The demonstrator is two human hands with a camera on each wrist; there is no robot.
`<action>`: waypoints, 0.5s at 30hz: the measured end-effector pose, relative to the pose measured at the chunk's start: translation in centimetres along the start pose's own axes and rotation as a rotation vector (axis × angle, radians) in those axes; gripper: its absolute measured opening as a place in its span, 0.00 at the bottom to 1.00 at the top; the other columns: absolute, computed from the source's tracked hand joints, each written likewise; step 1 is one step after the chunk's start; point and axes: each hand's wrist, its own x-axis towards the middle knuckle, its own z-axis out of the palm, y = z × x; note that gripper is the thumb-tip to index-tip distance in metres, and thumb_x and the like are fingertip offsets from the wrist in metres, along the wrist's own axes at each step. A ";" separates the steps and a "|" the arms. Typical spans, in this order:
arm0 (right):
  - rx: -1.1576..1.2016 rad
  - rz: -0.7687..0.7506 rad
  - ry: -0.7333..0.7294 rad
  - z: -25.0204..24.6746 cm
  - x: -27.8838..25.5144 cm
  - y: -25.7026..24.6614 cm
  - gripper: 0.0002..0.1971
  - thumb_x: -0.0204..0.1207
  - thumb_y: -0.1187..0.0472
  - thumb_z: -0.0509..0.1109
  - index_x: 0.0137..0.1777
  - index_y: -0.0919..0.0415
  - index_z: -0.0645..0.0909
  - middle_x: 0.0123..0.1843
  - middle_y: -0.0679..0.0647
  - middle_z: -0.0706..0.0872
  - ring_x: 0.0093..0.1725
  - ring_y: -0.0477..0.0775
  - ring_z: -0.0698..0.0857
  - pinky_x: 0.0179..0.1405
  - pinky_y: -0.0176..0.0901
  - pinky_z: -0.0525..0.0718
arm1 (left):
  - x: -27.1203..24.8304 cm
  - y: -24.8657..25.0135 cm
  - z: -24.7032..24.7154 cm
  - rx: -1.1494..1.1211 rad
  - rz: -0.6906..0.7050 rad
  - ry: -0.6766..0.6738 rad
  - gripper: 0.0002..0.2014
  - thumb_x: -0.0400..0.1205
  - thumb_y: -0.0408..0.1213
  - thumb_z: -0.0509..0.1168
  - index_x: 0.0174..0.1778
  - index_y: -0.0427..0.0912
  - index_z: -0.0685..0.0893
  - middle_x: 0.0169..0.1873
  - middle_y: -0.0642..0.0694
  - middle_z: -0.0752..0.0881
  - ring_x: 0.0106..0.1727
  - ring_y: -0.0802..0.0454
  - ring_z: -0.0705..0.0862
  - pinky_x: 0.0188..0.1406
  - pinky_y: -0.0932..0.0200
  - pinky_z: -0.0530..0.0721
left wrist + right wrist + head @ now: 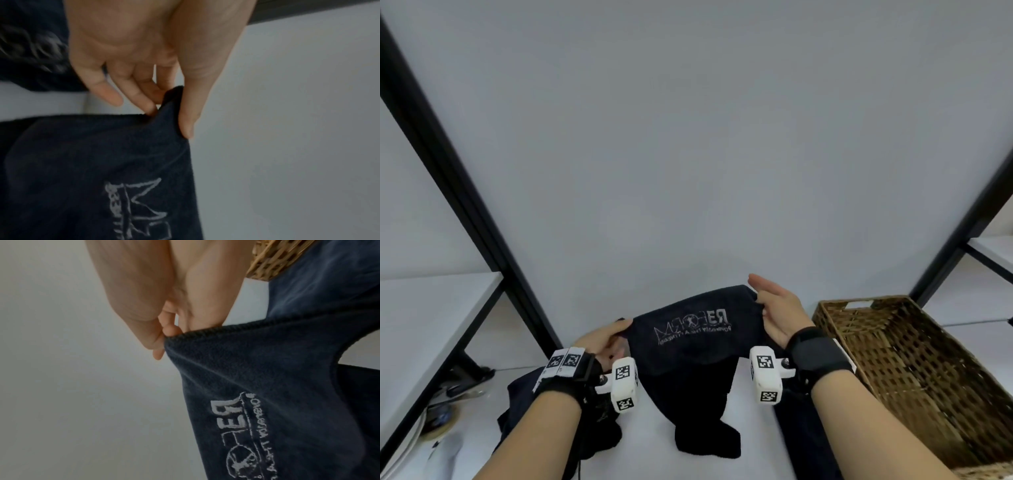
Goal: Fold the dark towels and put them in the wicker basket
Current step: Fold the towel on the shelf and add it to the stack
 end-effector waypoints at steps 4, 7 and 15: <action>0.021 -0.146 -0.006 2.8 0.5 -3.7 0.23 0.76 0.81 0.58 0.56 0.59 0.88 0.61 0.55 0.89 0.46 0.53 0.89 0.44 0.39 0.87 | -1.9 5.0 2.7 -0.186 0.159 -0.105 0.08 0.82 0.31 0.67 0.37 0.41 0.82 0.31 0.45 0.89 0.32 0.54 0.90 0.27 0.60 0.88; 0.011 -0.233 -0.046 4.2 -0.3 -5.9 0.24 0.76 0.81 0.57 0.59 0.59 0.87 0.60 0.52 0.90 0.43 0.49 0.86 0.29 0.33 0.79 | -3.4 7.7 3.3 -0.193 0.335 -0.134 0.03 0.85 0.30 0.63 0.48 0.37 0.82 0.43 0.42 0.86 0.44 0.50 0.87 0.37 0.60 0.90; -0.080 -0.224 -0.061 2.1 -4.9 -3.8 0.26 0.72 0.81 0.56 0.56 0.59 0.90 0.57 0.58 0.91 0.47 0.58 0.81 0.32 0.38 0.78 | -6.4 5.2 0.6 0.137 0.519 0.079 0.02 0.86 0.38 0.65 0.50 0.45 0.78 0.44 0.44 0.85 0.37 0.53 0.86 0.28 0.60 0.84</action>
